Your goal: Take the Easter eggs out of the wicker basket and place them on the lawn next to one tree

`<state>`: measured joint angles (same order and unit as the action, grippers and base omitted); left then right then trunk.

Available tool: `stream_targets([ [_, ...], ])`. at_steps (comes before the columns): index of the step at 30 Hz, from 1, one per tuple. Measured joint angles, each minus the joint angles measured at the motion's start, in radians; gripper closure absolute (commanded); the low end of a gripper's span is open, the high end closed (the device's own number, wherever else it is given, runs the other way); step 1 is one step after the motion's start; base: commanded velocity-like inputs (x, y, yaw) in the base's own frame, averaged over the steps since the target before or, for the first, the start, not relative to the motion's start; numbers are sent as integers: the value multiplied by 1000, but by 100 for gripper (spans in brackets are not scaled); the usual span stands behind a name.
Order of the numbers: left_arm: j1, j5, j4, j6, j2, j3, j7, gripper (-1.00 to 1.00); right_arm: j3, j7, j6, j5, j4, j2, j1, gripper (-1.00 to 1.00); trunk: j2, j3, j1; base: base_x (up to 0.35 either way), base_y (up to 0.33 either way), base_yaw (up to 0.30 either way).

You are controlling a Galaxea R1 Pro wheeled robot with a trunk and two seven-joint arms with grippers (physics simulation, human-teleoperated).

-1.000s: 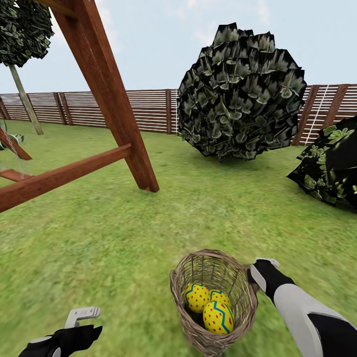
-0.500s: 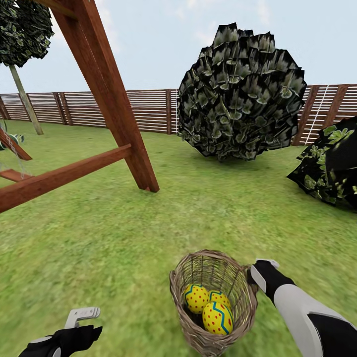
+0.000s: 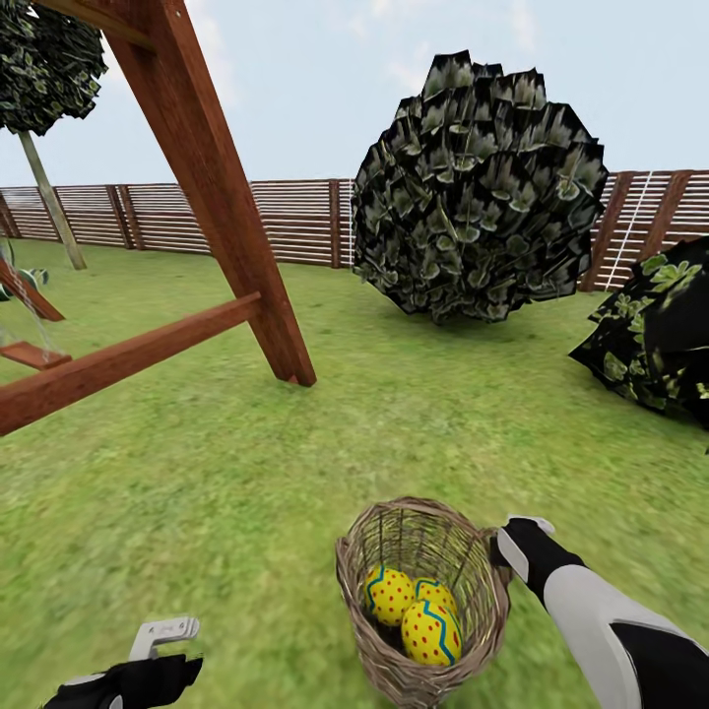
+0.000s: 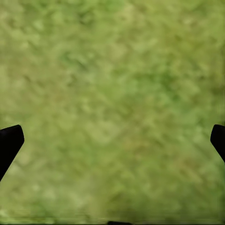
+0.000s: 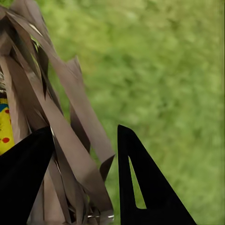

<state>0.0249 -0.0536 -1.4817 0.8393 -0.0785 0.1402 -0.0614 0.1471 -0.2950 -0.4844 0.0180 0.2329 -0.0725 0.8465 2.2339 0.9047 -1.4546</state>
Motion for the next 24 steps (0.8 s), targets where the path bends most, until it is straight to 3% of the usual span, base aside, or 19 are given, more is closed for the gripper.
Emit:
stream_targets([
  [15,0,5,18,-1,2,-1,12,-100,-4,-1,8,-2,3,10,0,100,-105,-47,58,-2,0,0],
  [24,-2,6,19,-2,2,0,12,-100,-7,5,4,5,1,27,0,100,-168,-75,92,-110,0,0],
])
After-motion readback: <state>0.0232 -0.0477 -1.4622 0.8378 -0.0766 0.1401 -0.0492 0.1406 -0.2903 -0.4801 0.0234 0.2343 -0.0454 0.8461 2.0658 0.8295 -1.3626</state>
